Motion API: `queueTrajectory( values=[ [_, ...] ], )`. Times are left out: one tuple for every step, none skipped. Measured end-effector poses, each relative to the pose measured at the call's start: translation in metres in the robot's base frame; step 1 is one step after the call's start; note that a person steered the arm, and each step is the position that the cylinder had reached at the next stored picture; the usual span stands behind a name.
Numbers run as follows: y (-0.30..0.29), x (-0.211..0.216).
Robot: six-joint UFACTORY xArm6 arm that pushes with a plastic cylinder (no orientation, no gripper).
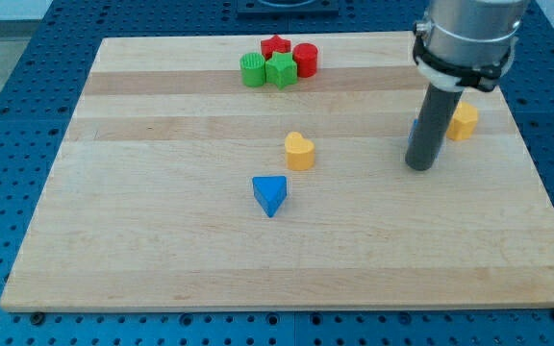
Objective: Push the yellow heart slightly up right
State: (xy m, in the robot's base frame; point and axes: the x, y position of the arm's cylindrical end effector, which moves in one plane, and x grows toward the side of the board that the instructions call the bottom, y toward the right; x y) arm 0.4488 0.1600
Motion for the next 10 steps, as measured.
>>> queueTrajectory(
  values=[
    [0.000, -0.003],
    [0.013, -0.020],
    [0.013, -0.020],
    [0.010, -0.016],
    [-0.013, 0.000],
    [-0.056, 0.004],
    [-0.086, -0.012],
    [-0.113, -0.043],
    [-0.146, -0.056],
    [-0.182, -0.059]
  ],
)
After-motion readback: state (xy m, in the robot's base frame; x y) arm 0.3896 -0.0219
